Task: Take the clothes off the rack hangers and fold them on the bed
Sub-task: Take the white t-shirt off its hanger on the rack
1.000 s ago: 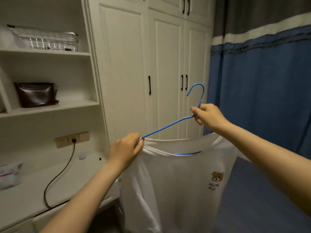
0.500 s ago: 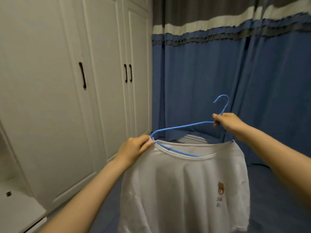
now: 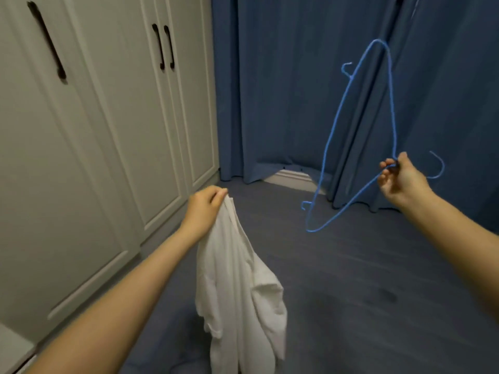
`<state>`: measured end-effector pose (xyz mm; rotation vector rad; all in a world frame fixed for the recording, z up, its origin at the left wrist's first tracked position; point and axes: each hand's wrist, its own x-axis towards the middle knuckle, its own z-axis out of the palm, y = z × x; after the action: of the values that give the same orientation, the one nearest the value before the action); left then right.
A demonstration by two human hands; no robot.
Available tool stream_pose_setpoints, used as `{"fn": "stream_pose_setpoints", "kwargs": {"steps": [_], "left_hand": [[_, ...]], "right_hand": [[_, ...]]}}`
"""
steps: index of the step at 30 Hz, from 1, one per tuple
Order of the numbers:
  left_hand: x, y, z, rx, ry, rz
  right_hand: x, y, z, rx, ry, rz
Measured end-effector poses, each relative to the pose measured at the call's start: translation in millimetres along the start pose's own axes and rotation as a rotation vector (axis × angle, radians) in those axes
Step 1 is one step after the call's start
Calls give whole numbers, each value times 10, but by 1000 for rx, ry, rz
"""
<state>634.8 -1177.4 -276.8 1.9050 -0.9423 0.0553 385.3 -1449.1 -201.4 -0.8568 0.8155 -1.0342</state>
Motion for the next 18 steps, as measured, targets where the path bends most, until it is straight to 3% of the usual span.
{"fn": "stream_pose_setpoints", "kwargs": {"steps": [4, 8, 15, 18], "left_hand": [[301, -167, -364, -89, 208, -77], [486, -205, -752, 11, 299, -68], [647, -334, -1386, 173, 434, 1], [741, -357, -1616, 215, 474, 40]], "right_hand": [[13, 460, 152, -453, -63, 8], [-21, 1133, 189, -875, -117, -2], [-223, 2687, 373, -1203, -322, 169], [-265, 3106, 531, -1174, -356, 274]]}}
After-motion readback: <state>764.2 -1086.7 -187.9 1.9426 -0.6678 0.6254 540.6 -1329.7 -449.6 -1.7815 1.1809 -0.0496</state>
